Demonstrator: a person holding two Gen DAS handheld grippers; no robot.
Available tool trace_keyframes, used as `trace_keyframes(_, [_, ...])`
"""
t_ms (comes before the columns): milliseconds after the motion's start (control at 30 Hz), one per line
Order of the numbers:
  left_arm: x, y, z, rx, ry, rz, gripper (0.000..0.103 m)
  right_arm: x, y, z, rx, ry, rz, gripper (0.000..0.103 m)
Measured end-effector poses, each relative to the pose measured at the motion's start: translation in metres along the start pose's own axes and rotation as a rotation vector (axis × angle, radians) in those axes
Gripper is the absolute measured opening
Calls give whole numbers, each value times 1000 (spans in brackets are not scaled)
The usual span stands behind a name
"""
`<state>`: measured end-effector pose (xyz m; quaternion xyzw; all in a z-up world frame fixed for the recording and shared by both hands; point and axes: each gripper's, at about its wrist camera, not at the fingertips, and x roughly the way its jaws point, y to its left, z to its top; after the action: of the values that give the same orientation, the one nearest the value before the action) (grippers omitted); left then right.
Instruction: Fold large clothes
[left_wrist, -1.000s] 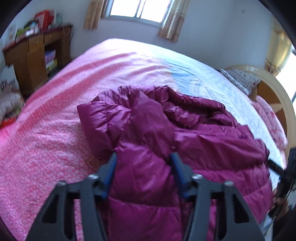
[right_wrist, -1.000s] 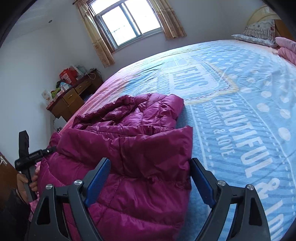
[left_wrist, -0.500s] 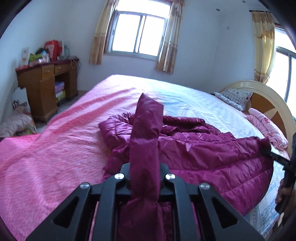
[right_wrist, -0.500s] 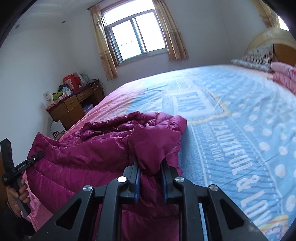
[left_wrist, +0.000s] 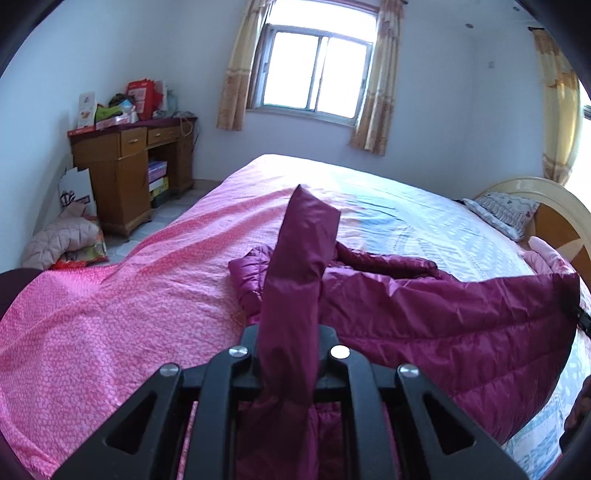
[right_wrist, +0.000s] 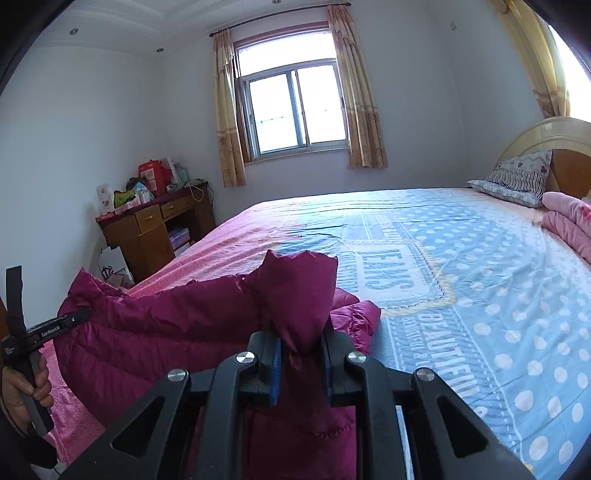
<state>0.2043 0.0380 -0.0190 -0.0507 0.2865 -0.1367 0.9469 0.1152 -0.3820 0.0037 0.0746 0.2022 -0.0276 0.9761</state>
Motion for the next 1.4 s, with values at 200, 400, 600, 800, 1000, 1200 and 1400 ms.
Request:
trace_keyframes(200, [1, 4, 1, -15, 18, 14, 13, 3, 5, 7, -12, 3, -7, 16])
trace_keyframes(400, [4, -1, 2, -6, 11, 29, 11, 10, 5, 9, -18, 10, -11, 13])
trace_keyframes(600, [8, 4, 13, -50, 1, -3, 11, 16, 7, 14, -35, 6, -25, 12])
trace_keyframes(800, [32, -2, 40, -56, -9, 19, 11, 41, 8, 41, -60, -12, -57, 11])
trace_keyframes(1000, [68, -5, 70, -110, -34, 12, 11, 98, 1, 77, -7, -11, -98, 12])
trace_keyframes(1200, [116, -20, 81, -60, -30, 90, 11, 173, -2, 83, 12, 33, -222, 11])
trace_keyframes(1400, [166, -22, 57, -29, 64, 177, 11, 237, -10, 56, -18, 117, -315, 11])
